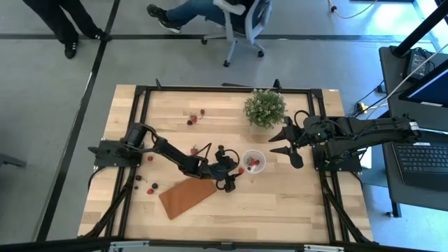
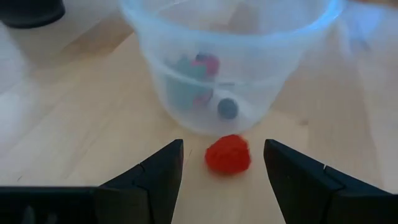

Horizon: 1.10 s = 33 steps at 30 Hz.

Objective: Pick and placing Produce into tupperware
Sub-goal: Put the red raspberry into the transparent container

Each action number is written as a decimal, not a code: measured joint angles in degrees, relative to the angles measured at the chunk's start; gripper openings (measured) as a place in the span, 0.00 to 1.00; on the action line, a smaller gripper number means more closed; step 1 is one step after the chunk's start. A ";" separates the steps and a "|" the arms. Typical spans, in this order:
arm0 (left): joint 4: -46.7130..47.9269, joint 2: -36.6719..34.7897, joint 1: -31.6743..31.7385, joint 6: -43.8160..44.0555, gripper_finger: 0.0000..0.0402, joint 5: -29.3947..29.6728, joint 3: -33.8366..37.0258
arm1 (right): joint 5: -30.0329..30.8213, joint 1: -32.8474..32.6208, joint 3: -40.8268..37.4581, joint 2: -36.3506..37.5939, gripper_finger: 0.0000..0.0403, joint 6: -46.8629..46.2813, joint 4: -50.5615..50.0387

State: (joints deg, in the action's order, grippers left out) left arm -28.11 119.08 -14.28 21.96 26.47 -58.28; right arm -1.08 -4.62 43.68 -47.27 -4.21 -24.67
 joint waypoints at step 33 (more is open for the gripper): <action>-3.26 4.24 1.06 0.35 0.54 -1.72 -3.09 | 0.02 0.00 0.00 -0.02 0.46 0.22 0.69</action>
State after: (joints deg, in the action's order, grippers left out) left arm -31.37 123.32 -13.22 22.31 24.75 -61.37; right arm -1.06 -4.62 43.68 -47.28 -3.99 -23.98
